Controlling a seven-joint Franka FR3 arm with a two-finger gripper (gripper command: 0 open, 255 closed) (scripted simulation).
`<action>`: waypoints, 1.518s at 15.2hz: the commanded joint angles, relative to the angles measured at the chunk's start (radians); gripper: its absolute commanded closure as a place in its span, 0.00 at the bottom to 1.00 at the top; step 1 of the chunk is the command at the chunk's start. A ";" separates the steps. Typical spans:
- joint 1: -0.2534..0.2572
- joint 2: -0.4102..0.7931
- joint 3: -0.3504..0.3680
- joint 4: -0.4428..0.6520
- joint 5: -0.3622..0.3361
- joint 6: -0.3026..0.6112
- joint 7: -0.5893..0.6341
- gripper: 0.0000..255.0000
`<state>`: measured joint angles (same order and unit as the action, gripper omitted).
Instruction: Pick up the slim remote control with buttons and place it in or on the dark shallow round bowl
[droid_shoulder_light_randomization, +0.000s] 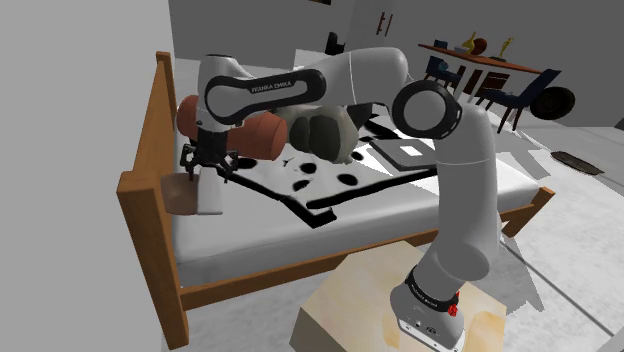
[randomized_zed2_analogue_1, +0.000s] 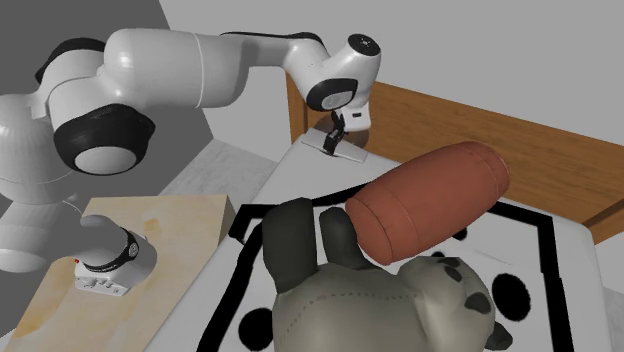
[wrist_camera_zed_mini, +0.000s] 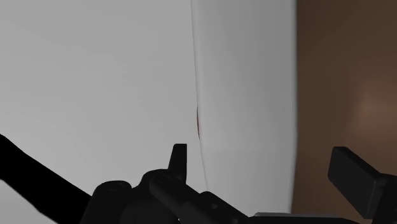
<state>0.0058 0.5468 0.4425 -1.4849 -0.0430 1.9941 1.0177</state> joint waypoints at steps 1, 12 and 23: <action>-0.002 0.004 -0.001 -0.023 0.000 0.027 -0.001 0.00; 0.001 0.011 -0.002 -0.033 -0.002 0.045 0.000 1.00; 0.000 -0.003 0.001 -0.013 0.002 0.012 0.002 1.00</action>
<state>0.0066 0.5510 0.4423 -1.4995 -0.0431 2.0144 1.0191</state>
